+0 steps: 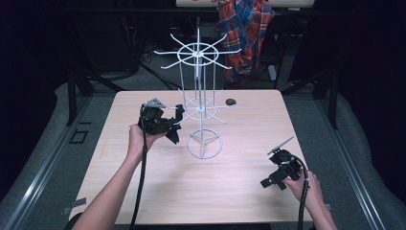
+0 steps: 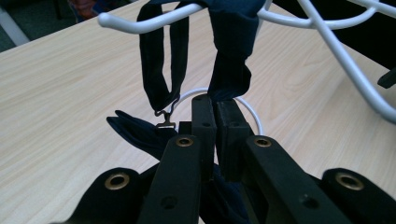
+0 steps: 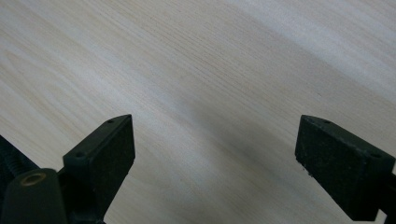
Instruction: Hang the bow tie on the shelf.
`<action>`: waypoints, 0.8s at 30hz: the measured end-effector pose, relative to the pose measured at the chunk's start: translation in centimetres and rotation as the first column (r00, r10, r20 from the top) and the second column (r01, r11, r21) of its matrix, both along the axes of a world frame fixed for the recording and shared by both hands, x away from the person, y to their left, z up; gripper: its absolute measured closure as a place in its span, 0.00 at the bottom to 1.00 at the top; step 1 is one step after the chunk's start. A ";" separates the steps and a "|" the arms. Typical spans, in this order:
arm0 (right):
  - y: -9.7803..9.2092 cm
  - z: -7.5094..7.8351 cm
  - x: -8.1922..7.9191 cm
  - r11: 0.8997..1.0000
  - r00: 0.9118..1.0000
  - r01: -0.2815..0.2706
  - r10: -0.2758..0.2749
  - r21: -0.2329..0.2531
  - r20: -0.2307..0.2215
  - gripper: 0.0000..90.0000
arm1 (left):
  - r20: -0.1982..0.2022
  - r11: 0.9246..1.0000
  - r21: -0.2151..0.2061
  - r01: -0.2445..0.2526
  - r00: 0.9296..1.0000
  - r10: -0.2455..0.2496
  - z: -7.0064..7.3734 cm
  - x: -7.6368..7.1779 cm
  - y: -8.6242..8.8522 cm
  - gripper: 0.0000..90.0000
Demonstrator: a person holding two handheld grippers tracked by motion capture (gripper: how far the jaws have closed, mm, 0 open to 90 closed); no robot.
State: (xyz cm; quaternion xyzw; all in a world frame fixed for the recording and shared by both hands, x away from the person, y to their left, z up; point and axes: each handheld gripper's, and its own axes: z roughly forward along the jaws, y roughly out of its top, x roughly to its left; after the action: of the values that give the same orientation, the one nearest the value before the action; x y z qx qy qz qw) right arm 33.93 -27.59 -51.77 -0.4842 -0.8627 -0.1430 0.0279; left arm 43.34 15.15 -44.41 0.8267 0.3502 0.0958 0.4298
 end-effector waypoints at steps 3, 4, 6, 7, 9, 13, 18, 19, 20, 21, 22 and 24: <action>0.0 0.0 0.0 1.000 1.000 -0.001 0.001 -0.005 0.001 0.13 | -0.001 1.000 0.001 0.000 1.000 0.000 -0.1 0.0 0.0 0.97; 0.0 0.0 0.0 1.000 1.000 -0.002 0.002 -0.006 0.000 0.13 | 0.000 1.000 0.002 0.003 1.000 -0.003 -0.2 0.1 -0.1 0.97; 0.0 0.0 0.0 1.000 1.000 -0.003 0.003 -0.007 0.000 0.13 | 0.002 1.000 0.020 0.005 1.000 -0.005 -0.2 0.0 -0.2 0.96; 0.0 0.0 0.0 1.000 1.000 -0.003 0.003 -0.007 0.001 0.13 | 0.003 1.000 0.019 0.006 1.000 -0.006 -0.2 0.0 -0.2 0.96; 0.0 0.1 0.0 1.000 1.000 -0.002 0.002 -0.007 0.001 0.13 | 0.006 1.000 0.021 0.004 1.000 -0.004 -0.2 0.0 -0.2 0.96; 0.0 0.1 0.0 1.000 1.000 -0.004 0.004 -0.008 0.000 0.13 | 0.004 1.000 0.024 0.003 1.000 -0.003 -0.4 0.1 -0.2 0.96; 0.0 0.1 0.0 1.000 1.000 -0.004 0.004 -0.008 0.000 0.13 | 0.010 1.000 0.025 -0.003 1.000 0.003 -0.6 0.1 -0.2 0.94; 0.0 0.1 0.0 1.000 1.000 -0.007 0.007 -0.009 0.006 0.13 | 0.003 1.000 0.021 0.003 1.000 -0.003 -0.7 0.2 -0.1 0.93; 0.0 0.1 0.0 1.000 1.000 -0.009 0.009 -0.010 0.005 0.13 | 0.001 1.000 0.027 0.004 1.000 -0.004 -0.7 0.2 -0.1 0.91; 0.0 0.1 0.0 1.000 1.000 -0.009 0.010 -0.011 0.004 0.13 | -0.003 1.000 0.023 0.005 1.000 -0.005 -0.6 0.2 -0.1 0.90; 0.0 0.1 0.0 1.000 1.000 -0.008 0.008 -0.010 0.005 0.13 | -0.010 1.000 0.021 0.009 1.000 -0.009 -0.6 0.2 0.0 0.89; 0.0 0.1 0.0 1.000 1.000 -0.002 0.002 -0.007 0.003 0.13 | -0.017 1.000 0.027 0.013 1.000 -0.012 -0.6 0.2 0.0 0.86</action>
State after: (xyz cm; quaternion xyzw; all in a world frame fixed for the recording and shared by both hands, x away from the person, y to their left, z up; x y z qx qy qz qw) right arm 33.93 -27.56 -51.71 -0.4833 -0.8637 -0.1407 0.0249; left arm 43.51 15.18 -44.96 0.8354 0.3472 0.0908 0.4164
